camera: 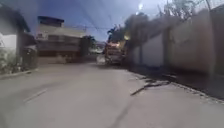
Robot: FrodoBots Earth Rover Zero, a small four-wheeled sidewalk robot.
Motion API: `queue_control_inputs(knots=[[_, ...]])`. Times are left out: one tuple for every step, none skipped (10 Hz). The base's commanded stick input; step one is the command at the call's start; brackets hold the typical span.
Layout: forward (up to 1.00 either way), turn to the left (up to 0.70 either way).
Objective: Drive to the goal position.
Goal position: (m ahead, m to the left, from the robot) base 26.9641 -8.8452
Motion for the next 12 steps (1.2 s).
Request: queue_control_inputs(knots=[[1.0,0.0],[1.0,0.0],[1.0,0.0],[1.0,0.0],[1.0,0.0],[1.0,0.0],[1.0,0.0],[1.0,0.0],[1.0,0.0],[1.0,0.0],[1.0,0.0],[1.0,0.0]])
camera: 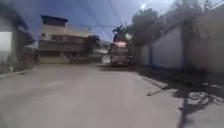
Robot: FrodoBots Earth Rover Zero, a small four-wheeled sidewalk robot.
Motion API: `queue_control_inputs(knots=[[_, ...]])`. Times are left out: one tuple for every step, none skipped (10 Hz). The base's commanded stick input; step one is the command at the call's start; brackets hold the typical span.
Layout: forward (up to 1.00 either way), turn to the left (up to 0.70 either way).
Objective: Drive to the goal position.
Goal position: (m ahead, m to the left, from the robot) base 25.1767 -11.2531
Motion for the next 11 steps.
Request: queue_control_inputs(knots=[[1.0,0.0],[1.0,0.0],[1.0,0.0],[1.0,-0.07],[1.0,-0.29],[1.0,-0.38],[1.0,-0.16],[1.0,0.04],[1.0,0.0],[1.0,0.0],[1.0,0.0]])
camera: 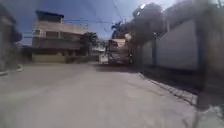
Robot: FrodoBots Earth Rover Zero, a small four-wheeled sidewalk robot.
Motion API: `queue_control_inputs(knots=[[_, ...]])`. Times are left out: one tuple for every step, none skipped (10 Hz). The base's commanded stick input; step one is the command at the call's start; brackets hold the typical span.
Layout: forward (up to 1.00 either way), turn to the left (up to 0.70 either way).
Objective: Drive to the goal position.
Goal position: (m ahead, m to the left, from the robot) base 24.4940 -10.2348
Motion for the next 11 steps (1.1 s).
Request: queue_control_inputs(knots=[[1.0,0.0],[1.0,0.0],[1.0,0.0],[1.0,0.0],[1.0,0.0],[1.0,0.0],[1.0,0.0],[1.0,0.0],[1.0,0.0],[1.0,0.0],[1.0,0.0]])
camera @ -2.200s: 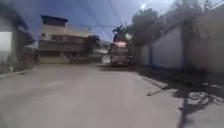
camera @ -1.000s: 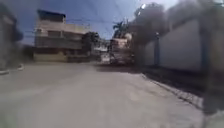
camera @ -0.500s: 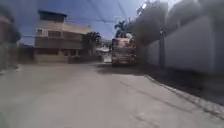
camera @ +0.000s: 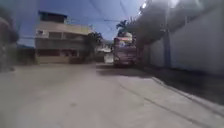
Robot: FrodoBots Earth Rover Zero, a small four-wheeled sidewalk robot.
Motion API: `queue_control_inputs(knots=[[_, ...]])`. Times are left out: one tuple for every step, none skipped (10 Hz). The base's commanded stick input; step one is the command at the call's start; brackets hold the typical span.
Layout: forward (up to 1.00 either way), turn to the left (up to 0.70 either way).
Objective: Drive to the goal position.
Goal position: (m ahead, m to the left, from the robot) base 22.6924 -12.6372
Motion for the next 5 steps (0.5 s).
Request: queue_control_inputs(knots=[[1.0,0.0],[1.0,0.0],[1.0,0.0],[1.0,0.0],[1.0,0.0]])
